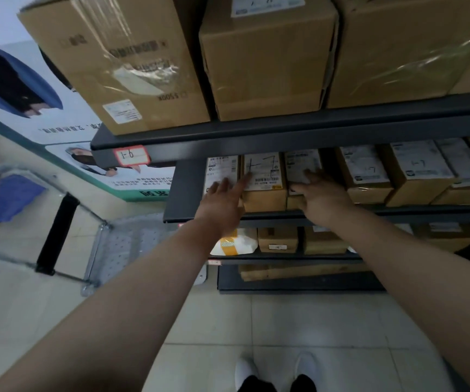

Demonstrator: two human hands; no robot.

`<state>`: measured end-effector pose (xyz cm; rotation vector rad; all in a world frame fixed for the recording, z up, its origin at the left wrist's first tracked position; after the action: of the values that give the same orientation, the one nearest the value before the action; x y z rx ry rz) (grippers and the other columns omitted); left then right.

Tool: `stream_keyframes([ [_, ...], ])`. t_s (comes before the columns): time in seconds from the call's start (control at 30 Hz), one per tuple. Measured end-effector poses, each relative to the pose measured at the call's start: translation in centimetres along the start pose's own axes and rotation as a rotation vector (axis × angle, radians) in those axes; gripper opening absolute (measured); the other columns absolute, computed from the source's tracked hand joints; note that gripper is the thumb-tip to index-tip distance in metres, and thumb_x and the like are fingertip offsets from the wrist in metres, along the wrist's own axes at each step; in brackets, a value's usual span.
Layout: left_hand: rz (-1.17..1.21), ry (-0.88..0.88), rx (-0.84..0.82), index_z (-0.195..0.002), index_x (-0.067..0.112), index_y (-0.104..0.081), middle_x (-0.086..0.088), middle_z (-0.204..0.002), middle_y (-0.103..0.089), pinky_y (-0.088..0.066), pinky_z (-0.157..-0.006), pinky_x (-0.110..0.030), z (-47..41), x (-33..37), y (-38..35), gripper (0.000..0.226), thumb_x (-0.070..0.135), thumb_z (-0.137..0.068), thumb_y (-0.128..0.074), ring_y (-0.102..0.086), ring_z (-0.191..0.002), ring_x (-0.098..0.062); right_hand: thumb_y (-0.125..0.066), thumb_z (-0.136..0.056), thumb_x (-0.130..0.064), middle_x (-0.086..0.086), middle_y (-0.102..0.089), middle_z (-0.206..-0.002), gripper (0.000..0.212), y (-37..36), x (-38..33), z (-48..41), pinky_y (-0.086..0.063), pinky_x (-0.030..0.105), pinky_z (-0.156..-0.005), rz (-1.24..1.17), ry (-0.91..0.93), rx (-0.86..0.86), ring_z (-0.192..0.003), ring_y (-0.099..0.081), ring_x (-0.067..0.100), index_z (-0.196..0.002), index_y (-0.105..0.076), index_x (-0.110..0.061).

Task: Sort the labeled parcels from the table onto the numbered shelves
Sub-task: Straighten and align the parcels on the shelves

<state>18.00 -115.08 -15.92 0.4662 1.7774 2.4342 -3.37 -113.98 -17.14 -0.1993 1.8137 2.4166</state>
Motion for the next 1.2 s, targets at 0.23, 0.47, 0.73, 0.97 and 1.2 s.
stream_keyframes([
  [0.23, 0.06, 0.023, -0.015, -0.15, 0.05, 0.005, -0.008, -0.163, -0.008, -0.012, -0.119, -0.045, 0.3, -4.6, 1.5, 0.083, 0.014, -0.099, -0.05, -0.005, -0.15, -0.031, -0.054, -0.093, -0.008, -0.001, -0.006, -0.161, 0.065, -1.5, -4.1, -0.3, -0.015, 0.034, -0.12, -0.193, 0.039, 0.05, -0.147, -0.008, 0.025, -0.143, -0.035, -0.045],
  [0.47, 0.114, 0.027, -0.03, -0.145, 0.058, 0.003, -0.008, -0.161, -0.02, -0.024, -0.117, -0.055, 0.9, -9.1, 2.0, 0.092, 0.009, -0.092, -0.055, -0.021, -0.147, -0.034, -0.053, -0.093, -0.004, -0.003, -0.003, -0.161, 0.066, -1.8, -7.7, -0.5, -0.008, 0.022, -0.112, -0.26, 0.102, 0.046, -0.148, -0.005, 0.022, -0.144, -0.036, -0.043],
  [0.73, 0.068, -0.017, -0.108, -0.147, 0.054, 0.008, -0.01, -0.163, -0.012, -0.026, -0.115, -0.056, 1.2, -10.5, 2.7, 0.103, -0.002, -0.088, -0.054, -0.018, -0.147, -0.036, -0.055, -0.094, -0.011, 0.002, -0.003, -0.162, 0.067, -1.6, -8.9, -0.6, -0.011, 0.036, -0.119, -0.163, 0.106, 0.012, -0.147, -0.009, 0.027, -0.147, -0.029, -0.042],
  [0.97, -0.043, -0.094, 0.063, -0.153, 0.044, -0.001, -0.008, -0.164, 0.005, -0.014, -0.119, -0.049, 1.4, -6.7, 3.8, 0.09, 0.0, -0.092, -0.051, 0.003, -0.15, -0.032, -0.054, -0.091, -0.004, 0.003, -0.008, -0.162, 0.073, -0.5, -7.6, 1.9, -0.004, 0.044, -0.119, -0.102, 0.126, 0.179, -0.149, -0.002, 0.023, -0.152, -0.022, -0.029],
  [1.2, -0.121, -0.279, 0.023, -0.154, 0.039, -0.004, -0.014, -0.163, -0.001, -0.02, -0.119, -0.046, -0.4, 2.5, 3.4, 0.086, 0.002, -0.092, -0.049, -0.005, -0.149, -0.036, -0.054, -0.092, -0.01, 0.008, -0.011, -0.161, 0.068, 0.1, -0.3, 6.3, -0.01, 0.046, -0.119, -0.027, -0.003, 0.243, -0.149, -0.001, 0.025, -0.151, -0.024, -0.026],
])
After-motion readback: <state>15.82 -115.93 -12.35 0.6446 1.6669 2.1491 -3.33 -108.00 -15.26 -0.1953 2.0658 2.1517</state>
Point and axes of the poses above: each hand's wrist, its own z-axis away from the middle knuckle, its own y-axis out of the back of the hand, x = y × z, the point moved 2 cm from there along -z, towards the middle knuckle
